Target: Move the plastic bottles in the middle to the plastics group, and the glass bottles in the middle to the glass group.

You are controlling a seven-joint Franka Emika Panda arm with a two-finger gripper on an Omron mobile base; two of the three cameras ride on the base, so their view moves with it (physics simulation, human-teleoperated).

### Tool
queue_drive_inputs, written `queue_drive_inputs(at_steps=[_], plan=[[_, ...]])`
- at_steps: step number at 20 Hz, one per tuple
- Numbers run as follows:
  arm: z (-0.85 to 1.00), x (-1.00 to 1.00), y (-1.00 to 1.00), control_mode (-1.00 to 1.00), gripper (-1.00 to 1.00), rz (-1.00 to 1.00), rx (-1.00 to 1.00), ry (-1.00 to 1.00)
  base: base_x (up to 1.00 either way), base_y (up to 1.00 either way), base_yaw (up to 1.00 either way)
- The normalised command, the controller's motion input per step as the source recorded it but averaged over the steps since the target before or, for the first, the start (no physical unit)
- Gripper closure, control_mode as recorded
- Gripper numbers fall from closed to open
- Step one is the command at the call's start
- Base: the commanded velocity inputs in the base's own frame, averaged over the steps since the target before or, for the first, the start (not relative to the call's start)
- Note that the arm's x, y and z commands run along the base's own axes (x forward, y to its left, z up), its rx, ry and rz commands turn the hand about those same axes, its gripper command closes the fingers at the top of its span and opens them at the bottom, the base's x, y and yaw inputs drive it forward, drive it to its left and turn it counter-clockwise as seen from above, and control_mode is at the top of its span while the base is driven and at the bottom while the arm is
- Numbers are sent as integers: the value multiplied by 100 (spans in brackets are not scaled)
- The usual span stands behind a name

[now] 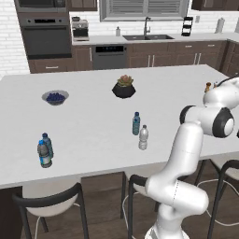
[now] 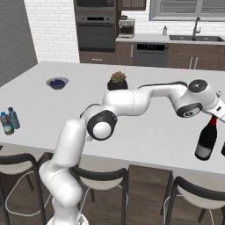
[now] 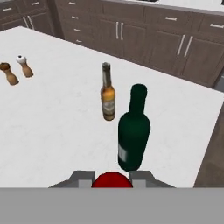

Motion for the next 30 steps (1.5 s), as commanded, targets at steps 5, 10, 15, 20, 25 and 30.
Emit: queue_drive_inputs(at_steps=[5, 10, 15, 20, 25, 30], plan=[[0, 51, 0, -100, 100, -1, 0, 0, 0, 0, 0], [0, 22, -23, -100, 100, 0, 0, 0, 0, 0, 0], [0, 4, -28, -100, 100, 0, 0, 0, 0, 0, 0], [-15, -6, 0, -100, 100, -1, 0, -1, 0, 0, 0], [-6, -2, 2, -100, 100, 0, -2, -5, 0, 0, 0], [-15, 0, 14, -100, 100, 0, -4, 0, 0, 0, 0]])
